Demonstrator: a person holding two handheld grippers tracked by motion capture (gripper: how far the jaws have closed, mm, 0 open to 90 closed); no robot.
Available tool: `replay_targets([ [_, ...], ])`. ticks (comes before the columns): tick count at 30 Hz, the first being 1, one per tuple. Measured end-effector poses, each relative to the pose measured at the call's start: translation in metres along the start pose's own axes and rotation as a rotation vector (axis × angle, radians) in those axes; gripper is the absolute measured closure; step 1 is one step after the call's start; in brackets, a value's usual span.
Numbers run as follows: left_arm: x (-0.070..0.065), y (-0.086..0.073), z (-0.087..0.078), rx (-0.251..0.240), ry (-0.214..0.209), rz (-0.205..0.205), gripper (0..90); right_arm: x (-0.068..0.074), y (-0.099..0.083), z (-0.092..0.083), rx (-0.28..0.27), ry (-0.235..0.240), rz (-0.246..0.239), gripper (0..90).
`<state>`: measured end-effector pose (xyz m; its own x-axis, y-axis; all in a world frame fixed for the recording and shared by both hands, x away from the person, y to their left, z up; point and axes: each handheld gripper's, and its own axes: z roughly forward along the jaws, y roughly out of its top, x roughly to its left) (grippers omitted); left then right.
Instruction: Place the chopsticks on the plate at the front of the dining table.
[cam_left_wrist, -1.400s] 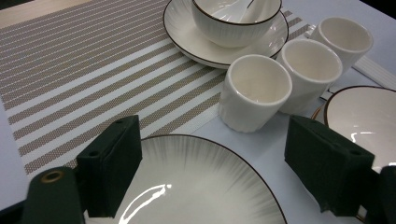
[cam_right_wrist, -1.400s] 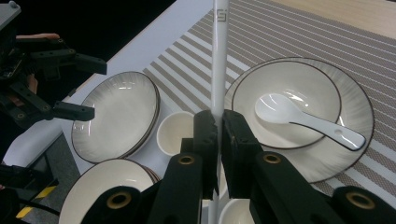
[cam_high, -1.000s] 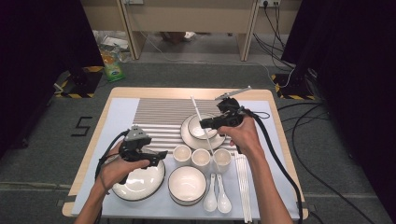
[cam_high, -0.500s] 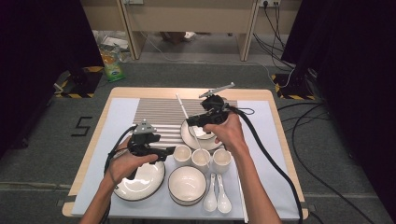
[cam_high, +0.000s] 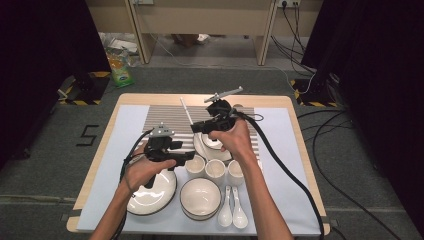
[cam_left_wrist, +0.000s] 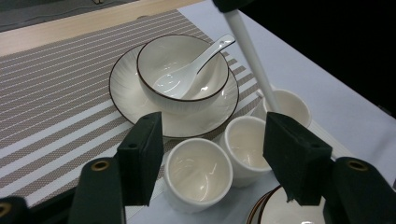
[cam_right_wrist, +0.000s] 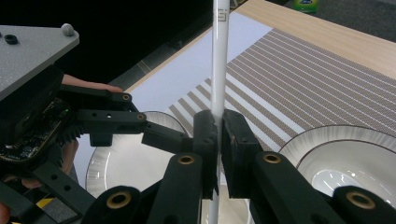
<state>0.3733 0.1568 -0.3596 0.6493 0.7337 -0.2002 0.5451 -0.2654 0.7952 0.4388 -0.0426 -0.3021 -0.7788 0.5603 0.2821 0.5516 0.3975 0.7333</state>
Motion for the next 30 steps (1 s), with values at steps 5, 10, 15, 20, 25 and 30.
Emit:
replay_targets([
  [5, -0.002, 0.004, 0.005, -0.011, -0.022, -0.013, 43.1, 0.001, 0.001, 0.005, -0.013, 0.009, 0.010, 84.6],
  [10, -0.003, 0.010, 0.008, -0.016, -0.032, -0.019, 50.5, 0.000, 0.000, 0.011, -0.020, 0.015, 0.030, 84.5],
  [15, -0.005, 0.017, 0.011, -0.027, -0.023, -0.026, 58.9, 0.001, 0.000, 0.014, -0.033, 0.034, 0.044, 84.5],
  [20, -0.004, 0.022, 0.012, -0.037, -0.015, -0.039, 67.1, 0.000, -0.001, 0.013, -0.039, 0.036, 0.053, 84.5],
  [25, -0.001, 0.024, 0.010, -0.030, -0.006, -0.053, 74.5, 0.000, -0.001, 0.013, -0.051, 0.039, 0.059, 84.5],
  [30, 0.004, 0.025, 0.006, -0.012, 0.003, -0.068, 80.4, 0.001, -0.001, 0.011, -0.060, 0.056, 0.070, 84.3],
])
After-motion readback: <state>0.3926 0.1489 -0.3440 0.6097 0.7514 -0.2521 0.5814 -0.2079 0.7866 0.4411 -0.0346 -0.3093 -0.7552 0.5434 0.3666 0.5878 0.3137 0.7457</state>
